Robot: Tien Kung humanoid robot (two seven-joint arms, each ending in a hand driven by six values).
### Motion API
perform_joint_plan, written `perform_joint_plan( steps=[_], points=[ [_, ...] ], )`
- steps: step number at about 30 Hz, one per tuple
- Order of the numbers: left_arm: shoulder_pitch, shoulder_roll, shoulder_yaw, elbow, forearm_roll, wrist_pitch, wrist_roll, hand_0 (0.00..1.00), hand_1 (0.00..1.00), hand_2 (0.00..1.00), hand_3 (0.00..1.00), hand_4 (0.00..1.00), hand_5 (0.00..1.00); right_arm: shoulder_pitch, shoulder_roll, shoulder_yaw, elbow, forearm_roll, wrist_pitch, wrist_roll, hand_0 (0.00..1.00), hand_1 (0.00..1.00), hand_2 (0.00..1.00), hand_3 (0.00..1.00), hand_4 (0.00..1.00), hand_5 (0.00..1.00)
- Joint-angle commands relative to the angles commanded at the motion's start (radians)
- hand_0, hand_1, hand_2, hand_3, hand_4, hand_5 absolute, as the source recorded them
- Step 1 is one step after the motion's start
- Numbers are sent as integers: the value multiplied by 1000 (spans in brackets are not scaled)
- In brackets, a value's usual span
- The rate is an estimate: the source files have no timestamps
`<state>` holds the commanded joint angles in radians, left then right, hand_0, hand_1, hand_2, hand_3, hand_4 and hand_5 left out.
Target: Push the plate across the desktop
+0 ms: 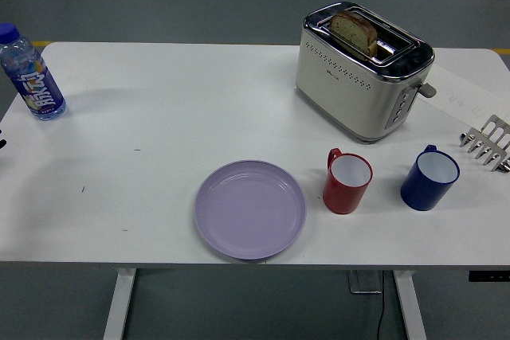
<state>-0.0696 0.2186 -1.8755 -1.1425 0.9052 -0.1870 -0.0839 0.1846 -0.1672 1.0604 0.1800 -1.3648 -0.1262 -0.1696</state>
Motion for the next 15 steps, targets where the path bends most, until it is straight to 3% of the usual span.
perform_joint_plan(
  steps=[15],
  points=[
    [-18, 1, 11, 1, -5, 4, -1, 754, 793, 784, 780, 630, 998, 4, 1, -8, 0, 26, -4, 6, 638, 617, 665, 603, 192, 99]
  ],
)
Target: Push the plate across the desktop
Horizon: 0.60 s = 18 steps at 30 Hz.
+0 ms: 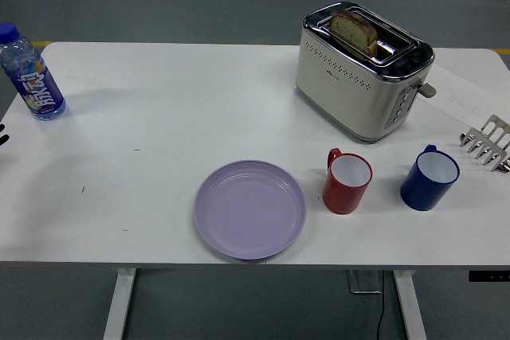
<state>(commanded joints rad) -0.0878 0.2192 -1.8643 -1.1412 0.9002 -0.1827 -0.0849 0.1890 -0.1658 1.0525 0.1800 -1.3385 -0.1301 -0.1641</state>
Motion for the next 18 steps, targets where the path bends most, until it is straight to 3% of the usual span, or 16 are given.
perform_joint_plan(
  steps=[18],
  points=[
    [-7, -2, 6, 2, -3, 0, -2, 754, 793, 784, 780, 632, 998, 4, 1, -3, 0, 12, 0, 4, 637, 618, 666, 604, 191, 97]
  ],
)
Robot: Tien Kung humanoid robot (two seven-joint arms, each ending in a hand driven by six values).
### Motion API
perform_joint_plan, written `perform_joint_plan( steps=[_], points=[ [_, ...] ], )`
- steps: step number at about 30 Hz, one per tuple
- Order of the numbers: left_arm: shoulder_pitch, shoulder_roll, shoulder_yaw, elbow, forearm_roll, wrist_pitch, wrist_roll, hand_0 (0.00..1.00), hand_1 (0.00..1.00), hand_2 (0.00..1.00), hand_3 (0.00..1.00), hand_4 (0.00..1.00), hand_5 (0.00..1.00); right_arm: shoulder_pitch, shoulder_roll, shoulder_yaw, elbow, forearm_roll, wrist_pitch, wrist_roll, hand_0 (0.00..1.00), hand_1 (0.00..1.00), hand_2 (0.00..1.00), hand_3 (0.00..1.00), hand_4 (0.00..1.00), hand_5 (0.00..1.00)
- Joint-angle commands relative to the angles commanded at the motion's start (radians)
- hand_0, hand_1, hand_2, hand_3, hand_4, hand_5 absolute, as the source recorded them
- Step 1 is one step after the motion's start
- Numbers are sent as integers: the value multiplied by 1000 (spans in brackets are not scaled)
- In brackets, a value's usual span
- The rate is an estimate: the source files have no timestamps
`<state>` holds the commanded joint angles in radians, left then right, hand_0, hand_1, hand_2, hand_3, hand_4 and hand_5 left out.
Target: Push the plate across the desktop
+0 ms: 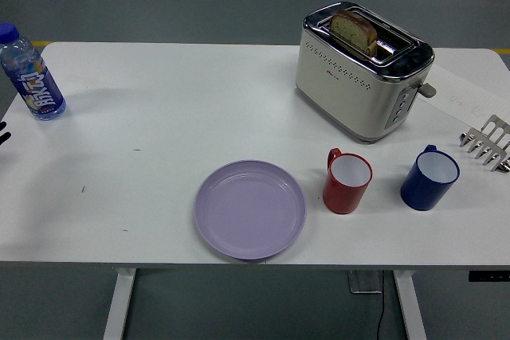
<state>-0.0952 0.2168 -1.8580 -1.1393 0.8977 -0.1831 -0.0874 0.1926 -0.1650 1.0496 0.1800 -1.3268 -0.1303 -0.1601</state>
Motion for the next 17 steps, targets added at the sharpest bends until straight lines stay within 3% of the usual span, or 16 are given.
perform_joint_plan(
  steps=[17],
  points=[
    [-6, -1, 1, 0, -6, 4, -7, 753, 792, 782, 777, 634, 998, 2, 1, 0, 0, 4, -1, 2, 639, 617, 665, 604, 192, 96]
  ],
)
